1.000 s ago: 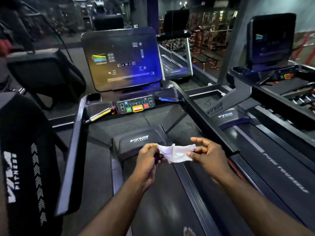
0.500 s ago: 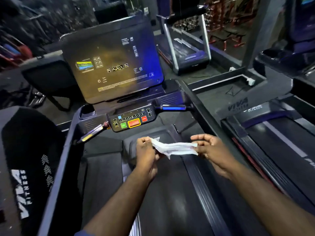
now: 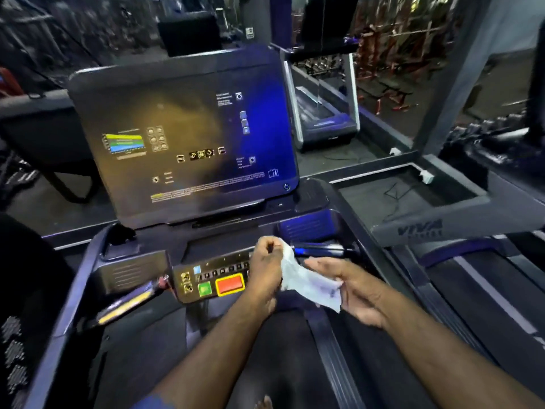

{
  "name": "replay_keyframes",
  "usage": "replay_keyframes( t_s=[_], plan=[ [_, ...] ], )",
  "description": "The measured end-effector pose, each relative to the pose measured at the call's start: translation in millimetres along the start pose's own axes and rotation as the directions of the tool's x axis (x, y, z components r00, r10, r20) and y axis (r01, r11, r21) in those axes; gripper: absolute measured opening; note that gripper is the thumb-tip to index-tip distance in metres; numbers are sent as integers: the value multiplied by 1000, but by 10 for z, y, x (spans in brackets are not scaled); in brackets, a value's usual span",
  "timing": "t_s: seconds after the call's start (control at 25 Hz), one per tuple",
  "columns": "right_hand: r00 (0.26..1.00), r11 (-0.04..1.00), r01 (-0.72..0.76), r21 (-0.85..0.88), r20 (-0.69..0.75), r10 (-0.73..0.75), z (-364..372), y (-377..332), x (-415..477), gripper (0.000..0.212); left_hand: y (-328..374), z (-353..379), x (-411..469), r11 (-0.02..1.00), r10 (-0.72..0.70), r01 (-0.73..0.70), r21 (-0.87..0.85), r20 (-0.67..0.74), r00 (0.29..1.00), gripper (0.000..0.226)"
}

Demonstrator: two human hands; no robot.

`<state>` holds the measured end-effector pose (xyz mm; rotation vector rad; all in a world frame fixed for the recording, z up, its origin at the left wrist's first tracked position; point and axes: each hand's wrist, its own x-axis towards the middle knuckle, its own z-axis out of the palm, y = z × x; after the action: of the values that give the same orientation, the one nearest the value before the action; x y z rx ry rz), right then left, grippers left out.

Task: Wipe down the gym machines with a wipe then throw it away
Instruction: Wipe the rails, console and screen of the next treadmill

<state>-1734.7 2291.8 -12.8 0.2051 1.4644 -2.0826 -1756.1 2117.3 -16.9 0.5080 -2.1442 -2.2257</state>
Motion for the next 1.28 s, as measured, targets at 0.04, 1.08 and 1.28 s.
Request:
replay_keyframes(
  t_s=[0.04, 1.08, 1.28],
  plan=[
    [999, 982, 34, -185, -34, -41, 34, -102, 160, 39, 46, 22, 248, 999, 5, -8, 34, 69, 998, 20],
    [938, 992, 39, 121, -347, 5, -1583, -1203, 2446, 12, 182, 1287, 2661, 897, -269, 151, 416, 242, 932, 25],
    [525, 752, 97, -652, -608, -595, -1718, -1388, 3003, 21, -110, 960, 2636, 403, 170, -587, 702, 572, 802, 27]
  ],
)
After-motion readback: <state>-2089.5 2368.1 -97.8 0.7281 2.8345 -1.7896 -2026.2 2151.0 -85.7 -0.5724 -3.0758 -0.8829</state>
